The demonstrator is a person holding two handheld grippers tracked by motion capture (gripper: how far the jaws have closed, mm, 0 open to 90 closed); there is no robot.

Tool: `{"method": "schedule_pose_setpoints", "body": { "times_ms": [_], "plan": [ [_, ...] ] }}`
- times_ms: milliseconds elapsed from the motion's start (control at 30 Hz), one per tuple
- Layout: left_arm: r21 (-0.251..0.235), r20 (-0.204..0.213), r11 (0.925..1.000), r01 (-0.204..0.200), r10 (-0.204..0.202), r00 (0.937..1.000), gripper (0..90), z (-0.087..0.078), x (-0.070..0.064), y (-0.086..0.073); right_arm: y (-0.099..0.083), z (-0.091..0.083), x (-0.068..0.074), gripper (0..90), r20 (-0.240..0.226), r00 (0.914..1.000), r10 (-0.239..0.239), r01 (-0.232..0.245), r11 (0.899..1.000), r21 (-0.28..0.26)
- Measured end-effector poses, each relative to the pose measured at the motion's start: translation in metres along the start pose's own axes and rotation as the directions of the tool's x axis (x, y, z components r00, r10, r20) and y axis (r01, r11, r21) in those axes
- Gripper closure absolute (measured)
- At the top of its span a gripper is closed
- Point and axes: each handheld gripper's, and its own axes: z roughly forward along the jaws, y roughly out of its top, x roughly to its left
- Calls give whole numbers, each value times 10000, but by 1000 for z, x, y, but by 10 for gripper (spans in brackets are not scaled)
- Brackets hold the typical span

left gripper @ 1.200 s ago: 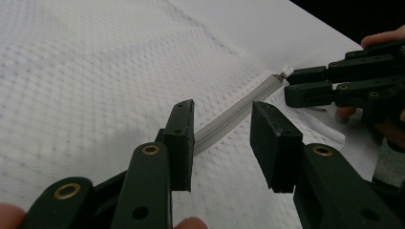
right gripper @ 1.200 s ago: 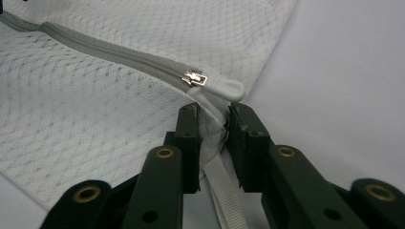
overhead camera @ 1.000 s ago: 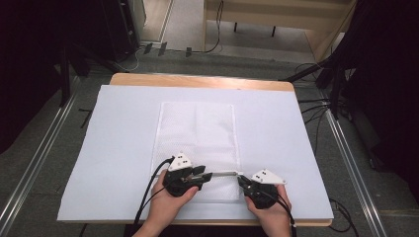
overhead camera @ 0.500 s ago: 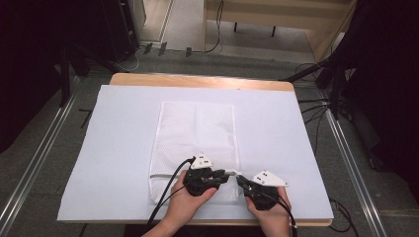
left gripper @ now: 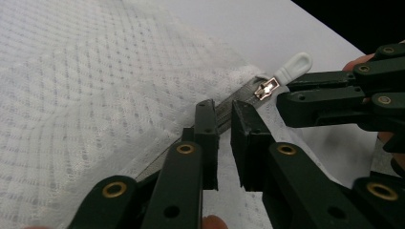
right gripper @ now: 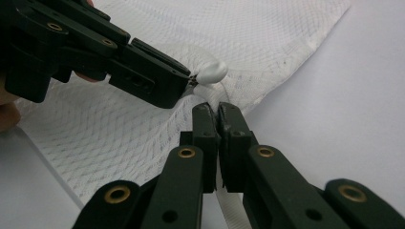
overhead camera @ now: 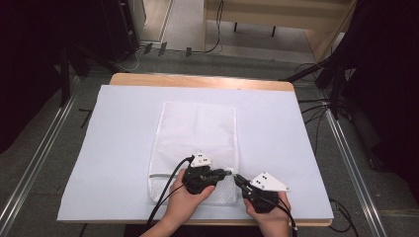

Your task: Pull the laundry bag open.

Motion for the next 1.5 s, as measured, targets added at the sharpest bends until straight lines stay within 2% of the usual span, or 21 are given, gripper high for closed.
{"method": "schedule_pose_setpoints", "body": {
  "times_ms": [233,367,533,667,833,900,1067,1333,1500],
  "plan": [
    [-292,408,9992,267,-255,9988,731,-6,-4,6,0,-1,0,885,17,9999,-105,105,9999,-73],
    [-428,437,9980,475,-457,9980,634,-9,-7,12,2,-1,2,885,56,9998,-177,178,9998,-66],
    [-661,-89,9954,688,-695,9975,499,-9,-16,24,1,0,3,885,112,9996,-254,253,9997,17],
    [-187,-499,9964,833,-841,9952,397,0,-25,33,2,0,6,885,52,9996,-265,265,9996,22],
    [-142,-717,9958,905,-913,9932,459,4,-31,35,1,2,8,884,22,9993,-374,373,9993,48],
    [-72,-944,9948,1012,-1015,9903,493,5,-31,35,1,1,8,884,36,9993,-385,385,9992,63],
    [-4,-708,9952,981,-979,9927,556,3,-29,35,1,3,8,884,60,9990,-439,439,9990,119],
    [160,-587,9953,951,-940,9938,555,5,-28,34,1,3,9,885,89,9989,-456,455,9989,139],
    [189,-361,9959,883,-876,9955,624,-1,-27,35,1,3,9,884,101,9986,-526,525,9985,157]
  ]
}}
